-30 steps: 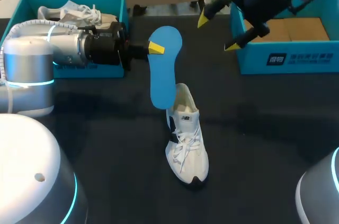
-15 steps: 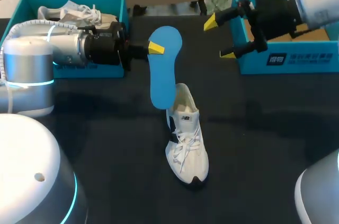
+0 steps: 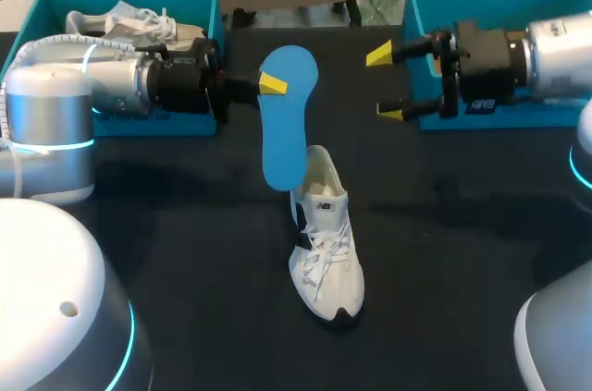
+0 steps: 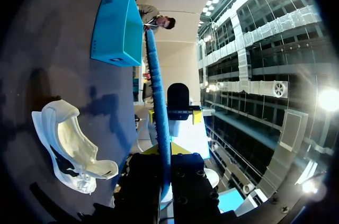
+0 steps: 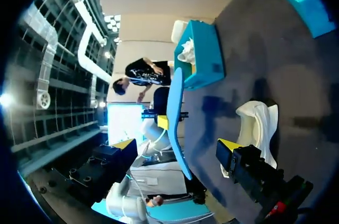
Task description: Take the shoe out of the shoebox, open the shoe tongue, remove and reinsert the insole, then place the shoe into the shoebox
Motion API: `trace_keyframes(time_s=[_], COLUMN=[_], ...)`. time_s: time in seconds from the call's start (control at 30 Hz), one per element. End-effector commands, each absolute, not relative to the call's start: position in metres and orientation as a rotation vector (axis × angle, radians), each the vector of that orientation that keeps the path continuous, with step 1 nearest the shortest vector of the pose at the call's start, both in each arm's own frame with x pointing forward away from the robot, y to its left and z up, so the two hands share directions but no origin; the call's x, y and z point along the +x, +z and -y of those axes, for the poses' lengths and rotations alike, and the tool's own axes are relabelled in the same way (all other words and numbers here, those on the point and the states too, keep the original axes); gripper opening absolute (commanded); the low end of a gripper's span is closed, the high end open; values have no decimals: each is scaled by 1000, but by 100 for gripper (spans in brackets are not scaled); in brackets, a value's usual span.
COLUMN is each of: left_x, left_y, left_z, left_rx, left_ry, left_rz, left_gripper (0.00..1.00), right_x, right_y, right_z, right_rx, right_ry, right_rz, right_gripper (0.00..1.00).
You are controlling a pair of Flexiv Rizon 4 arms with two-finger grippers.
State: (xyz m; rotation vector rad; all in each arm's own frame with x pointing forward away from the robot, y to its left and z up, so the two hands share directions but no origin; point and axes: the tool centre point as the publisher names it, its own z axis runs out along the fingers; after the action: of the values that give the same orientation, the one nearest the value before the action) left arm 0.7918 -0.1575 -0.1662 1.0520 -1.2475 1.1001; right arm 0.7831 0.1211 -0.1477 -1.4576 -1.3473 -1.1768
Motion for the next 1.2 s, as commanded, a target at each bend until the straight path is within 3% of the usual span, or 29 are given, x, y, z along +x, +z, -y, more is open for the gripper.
trace_keyframes(time_s=[0.03, 0.5, 1.2], left_x=[791, 794, 779], left_y=[-166, -152, -114], left_z=[158, 160, 147], left_rx=[1054, 968, 86], left_ry=[1101, 1264, 1784], left_rz=[1248, 1406, 1942], left_gripper=[0, 0, 0], right_x=[781, 781, 781], right_y=[-151, -151, -151], right_z=[-121, -121, -121], right_rx=[-1355, -1355, -1355], right_ry=[-1252, -1252, -1252], right_rz=[1344, 1344, 1344], right_gripper=[100, 100, 100])
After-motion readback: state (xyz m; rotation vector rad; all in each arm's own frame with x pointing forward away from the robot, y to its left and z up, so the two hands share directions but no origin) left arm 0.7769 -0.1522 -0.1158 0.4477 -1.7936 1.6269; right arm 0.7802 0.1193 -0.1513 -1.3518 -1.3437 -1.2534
